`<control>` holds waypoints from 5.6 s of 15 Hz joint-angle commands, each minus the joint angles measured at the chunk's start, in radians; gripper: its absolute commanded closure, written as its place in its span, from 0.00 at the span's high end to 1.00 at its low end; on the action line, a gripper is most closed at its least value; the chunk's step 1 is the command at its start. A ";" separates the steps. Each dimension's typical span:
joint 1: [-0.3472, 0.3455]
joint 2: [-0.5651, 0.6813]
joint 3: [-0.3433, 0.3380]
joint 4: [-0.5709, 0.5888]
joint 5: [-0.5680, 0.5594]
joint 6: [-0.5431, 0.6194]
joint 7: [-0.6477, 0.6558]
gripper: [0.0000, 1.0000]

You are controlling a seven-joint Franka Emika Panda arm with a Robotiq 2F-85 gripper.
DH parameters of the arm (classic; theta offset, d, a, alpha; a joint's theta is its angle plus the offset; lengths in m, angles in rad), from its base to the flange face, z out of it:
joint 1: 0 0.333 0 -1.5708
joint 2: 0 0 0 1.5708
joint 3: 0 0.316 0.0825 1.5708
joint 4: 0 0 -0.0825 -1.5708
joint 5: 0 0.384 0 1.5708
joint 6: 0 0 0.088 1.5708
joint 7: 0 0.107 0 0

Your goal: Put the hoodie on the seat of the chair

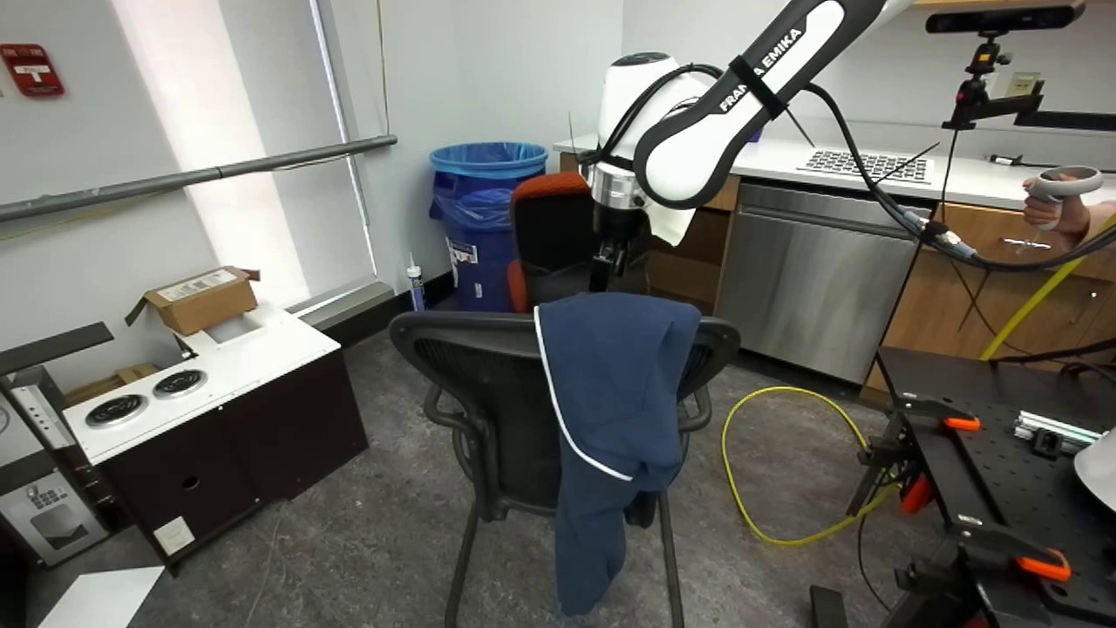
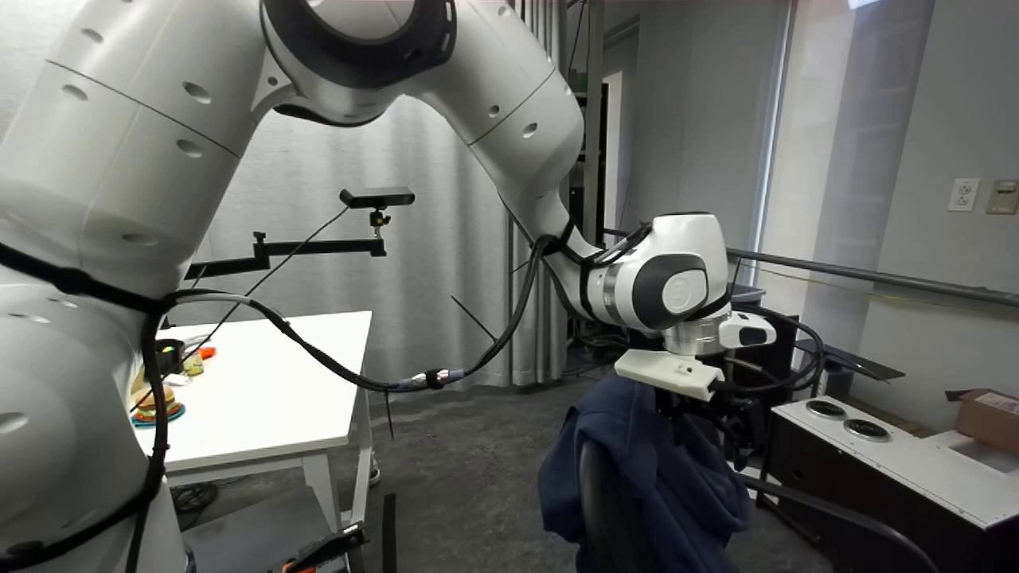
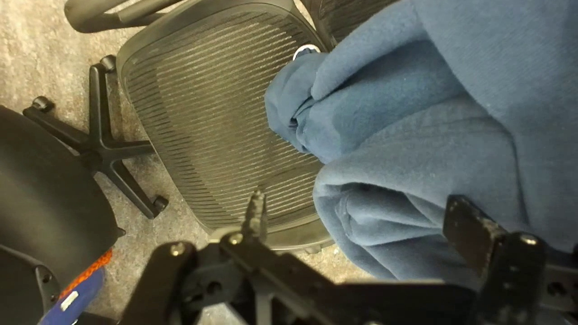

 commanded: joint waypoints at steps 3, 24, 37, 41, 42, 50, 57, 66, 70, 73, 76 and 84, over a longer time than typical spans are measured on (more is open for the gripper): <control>0.011 0.108 -0.014 0.158 -0.023 -0.013 0.057 1.00; 0.085 -0.026 0.001 -0.069 -0.072 -0.003 0.050 1.00; 0.264 0.022 -0.287 -0.157 -0.188 0.361 0.478 1.00; 0.537 0.094 -0.581 -0.204 -0.233 0.448 0.747 1.00; 0.605 0.110 -0.639 -0.227 -0.238 0.448 0.799 1.00; 0.714 0.104 -0.634 -0.310 -0.127 0.421 0.700 1.00; 0.583 0.015 -0.463 -0.344 -0.075 0.408 0.523 1.00; 0.176 -0.080 -0.054 -0.359 0.003 0.378 0.210 0.93; 0.019 -0.073 0.093 -0.347 0.056 0.349 0.080 1.00; -0.061 -0.062 0.166 -0.336 0.090 0.326 0.011 1.00; -0.086 -0.049 0.176 -0.314 0.104 0.291 -0.010 1.00; -0.074 -0.094 0.165 -0.328 0.093 0.271 -0.016 1.00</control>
